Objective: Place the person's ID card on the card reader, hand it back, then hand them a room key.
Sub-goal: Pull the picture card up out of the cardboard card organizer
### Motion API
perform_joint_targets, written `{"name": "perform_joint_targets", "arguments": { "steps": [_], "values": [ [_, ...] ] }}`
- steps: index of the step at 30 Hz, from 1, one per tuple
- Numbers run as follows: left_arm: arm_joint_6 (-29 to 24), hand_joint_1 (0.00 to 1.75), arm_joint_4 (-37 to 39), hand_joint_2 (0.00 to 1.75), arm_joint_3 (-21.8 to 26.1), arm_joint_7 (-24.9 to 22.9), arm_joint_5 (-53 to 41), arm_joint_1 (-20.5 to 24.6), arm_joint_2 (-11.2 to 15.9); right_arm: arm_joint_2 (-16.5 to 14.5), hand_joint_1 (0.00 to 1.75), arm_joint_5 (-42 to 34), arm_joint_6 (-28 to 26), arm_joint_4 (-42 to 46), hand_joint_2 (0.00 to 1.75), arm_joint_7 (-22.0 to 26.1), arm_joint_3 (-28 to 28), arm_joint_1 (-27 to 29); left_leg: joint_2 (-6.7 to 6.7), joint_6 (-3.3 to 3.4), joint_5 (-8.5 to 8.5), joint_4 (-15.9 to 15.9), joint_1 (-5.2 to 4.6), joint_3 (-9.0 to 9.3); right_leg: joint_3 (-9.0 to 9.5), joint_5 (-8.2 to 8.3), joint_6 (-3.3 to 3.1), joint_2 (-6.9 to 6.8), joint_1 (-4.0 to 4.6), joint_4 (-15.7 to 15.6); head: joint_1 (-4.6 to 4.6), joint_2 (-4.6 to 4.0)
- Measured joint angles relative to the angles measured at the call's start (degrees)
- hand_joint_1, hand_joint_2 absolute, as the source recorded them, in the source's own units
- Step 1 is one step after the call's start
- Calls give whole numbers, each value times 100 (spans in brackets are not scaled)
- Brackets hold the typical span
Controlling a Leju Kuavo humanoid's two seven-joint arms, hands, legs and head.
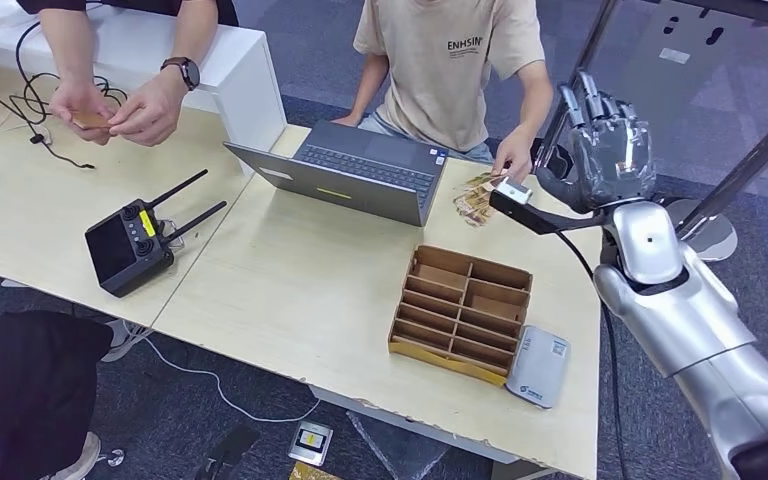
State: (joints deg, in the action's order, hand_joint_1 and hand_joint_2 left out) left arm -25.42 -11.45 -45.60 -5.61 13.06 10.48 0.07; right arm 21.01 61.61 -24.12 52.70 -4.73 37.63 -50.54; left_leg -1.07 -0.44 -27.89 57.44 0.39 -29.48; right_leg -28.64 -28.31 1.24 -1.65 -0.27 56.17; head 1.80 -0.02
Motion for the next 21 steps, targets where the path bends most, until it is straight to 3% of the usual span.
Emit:
{"name": "perform_joint_targets", "arguments": {
  "steps": [14,21],
  "values": [
    [-193,0,0,0,-21,164,208,-89,0,-91,0,-2834,-220,1384,0,616,-1069,1006,-1,0,0,-1,1,1,2,0,0,1,1,0,0,0],
    [-328,0,0,0,-11,344,412,-272,17,-301,0,-4262,-71,2715,0,928,-1502,1950,-2,0,-2,-2,1,0,2,-3,0,0,1,0,1,0]
  ]
}}
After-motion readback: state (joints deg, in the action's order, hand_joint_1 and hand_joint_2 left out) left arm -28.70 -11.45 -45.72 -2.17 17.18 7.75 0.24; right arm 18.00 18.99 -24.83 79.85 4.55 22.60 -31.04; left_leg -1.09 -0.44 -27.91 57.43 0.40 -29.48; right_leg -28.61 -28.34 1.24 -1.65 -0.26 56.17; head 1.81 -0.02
